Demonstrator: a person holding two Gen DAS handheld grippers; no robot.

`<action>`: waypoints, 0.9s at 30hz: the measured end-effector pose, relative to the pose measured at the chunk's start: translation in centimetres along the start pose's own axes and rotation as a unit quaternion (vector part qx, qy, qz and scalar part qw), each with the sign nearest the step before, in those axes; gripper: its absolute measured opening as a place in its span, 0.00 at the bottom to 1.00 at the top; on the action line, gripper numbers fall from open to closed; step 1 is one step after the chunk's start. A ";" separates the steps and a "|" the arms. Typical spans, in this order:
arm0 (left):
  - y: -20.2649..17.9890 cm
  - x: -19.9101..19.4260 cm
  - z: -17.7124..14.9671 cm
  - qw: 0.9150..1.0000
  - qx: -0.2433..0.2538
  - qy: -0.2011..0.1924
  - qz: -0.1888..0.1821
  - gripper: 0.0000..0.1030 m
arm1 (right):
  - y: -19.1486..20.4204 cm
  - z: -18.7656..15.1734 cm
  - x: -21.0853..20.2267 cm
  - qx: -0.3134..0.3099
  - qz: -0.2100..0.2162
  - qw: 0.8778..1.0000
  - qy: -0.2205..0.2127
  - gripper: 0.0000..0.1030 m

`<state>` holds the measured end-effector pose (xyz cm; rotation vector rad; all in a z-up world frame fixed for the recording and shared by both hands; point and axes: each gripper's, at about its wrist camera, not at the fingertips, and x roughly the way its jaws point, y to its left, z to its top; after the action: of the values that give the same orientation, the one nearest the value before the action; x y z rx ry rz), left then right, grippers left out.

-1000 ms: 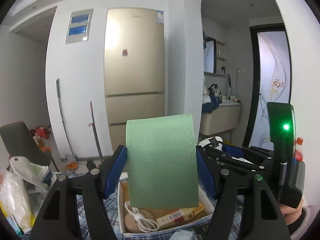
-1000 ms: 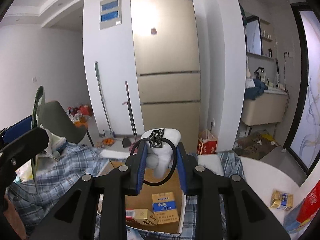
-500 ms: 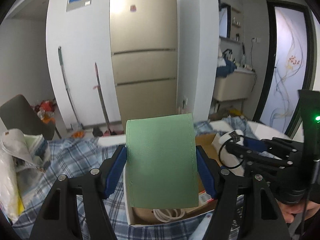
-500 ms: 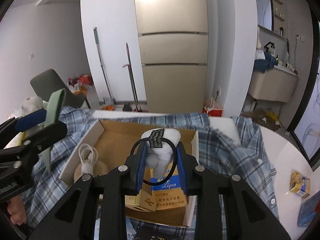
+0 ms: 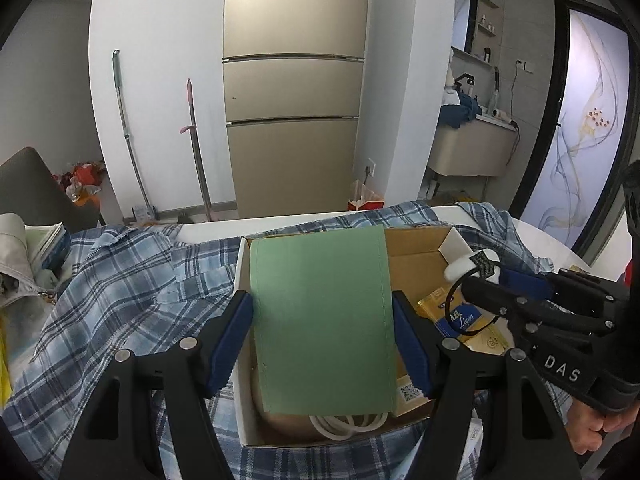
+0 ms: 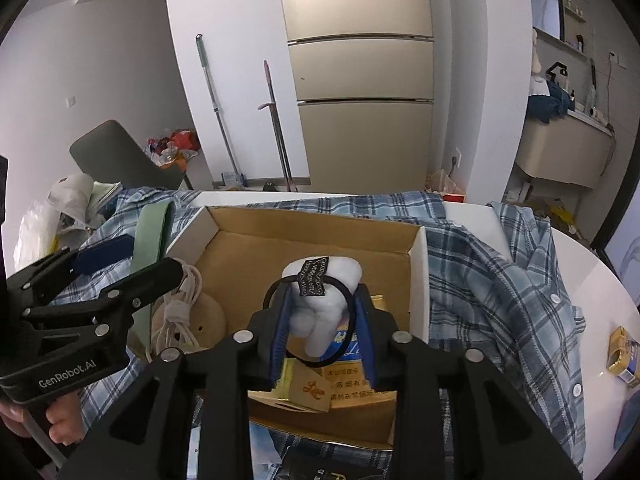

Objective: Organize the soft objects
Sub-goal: 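Carry the green card and plush toy over the box and release both, then withdraw both grippers from the box toward the tissue packs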

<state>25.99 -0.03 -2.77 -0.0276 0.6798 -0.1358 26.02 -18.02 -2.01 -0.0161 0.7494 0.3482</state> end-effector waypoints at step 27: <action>-2.0 -12.6 2.8 0.985 0.012 -0.170 0.023 0.98 | 0.1 1.9 -8.9 -0.003 -0.038 0.994 -0.106 0.75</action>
<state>17.77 -0.38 7.40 -0.0124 0.3366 -0.0914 21.19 -20.37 5.35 -0.0129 0.5367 0.2754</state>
